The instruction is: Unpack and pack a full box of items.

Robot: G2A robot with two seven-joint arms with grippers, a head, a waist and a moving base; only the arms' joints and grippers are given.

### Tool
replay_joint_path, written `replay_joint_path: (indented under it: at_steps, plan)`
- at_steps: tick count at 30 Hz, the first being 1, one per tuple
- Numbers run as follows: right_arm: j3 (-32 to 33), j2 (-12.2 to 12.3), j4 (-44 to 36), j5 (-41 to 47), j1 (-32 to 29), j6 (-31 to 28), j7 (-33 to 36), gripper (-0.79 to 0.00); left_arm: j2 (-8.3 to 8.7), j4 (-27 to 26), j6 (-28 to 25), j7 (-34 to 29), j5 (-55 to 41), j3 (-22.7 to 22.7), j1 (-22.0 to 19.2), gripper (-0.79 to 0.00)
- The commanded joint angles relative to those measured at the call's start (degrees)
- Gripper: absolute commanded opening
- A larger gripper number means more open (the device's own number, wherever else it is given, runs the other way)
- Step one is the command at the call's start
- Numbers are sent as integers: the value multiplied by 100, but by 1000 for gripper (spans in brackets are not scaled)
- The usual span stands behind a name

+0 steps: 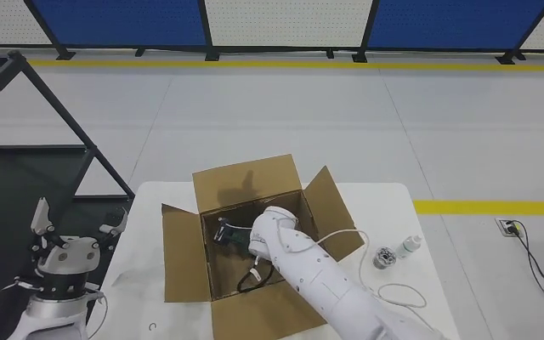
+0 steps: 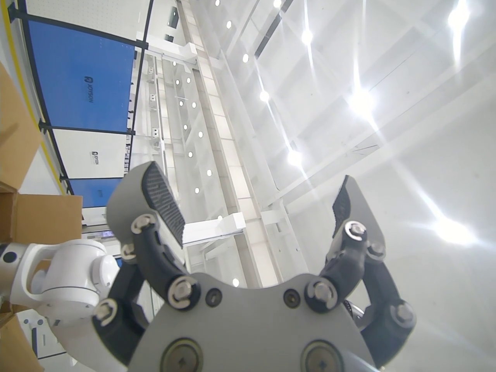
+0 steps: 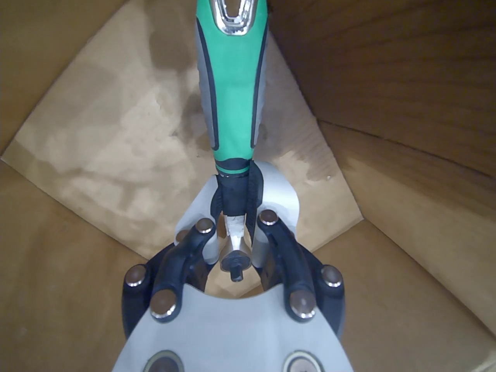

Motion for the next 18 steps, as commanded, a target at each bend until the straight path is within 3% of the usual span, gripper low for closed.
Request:
replay_joint_path:
  at_steps: [1, 6, 10, 14, 18]
  plan:
    - [149, 189, -689, -193, -261, 191, 231, -785, 2, 3, -30, -26, -47, -89, 24, 0]
    - [823, 770, -2944, -859, -1320, 274, 1018, -785, -1, 2, -90, -63, -155, -237, 102, 0]
    - [1501, 1188, -5015, -1477, -2502, -65, 1392, -785, -8, -41, -120, -111, -214, -295, 221, 0]
    - [1890, 1395, -6362, -1989, -3303, -214, 1270, -785, -17, -91, -167, -225, -247, -327, 362, 0]
    - [2032, 1468, -7006, -2322, -3646, -145, 952, -785, -25, -138, -222, -395, -308, -395, 514, 0]
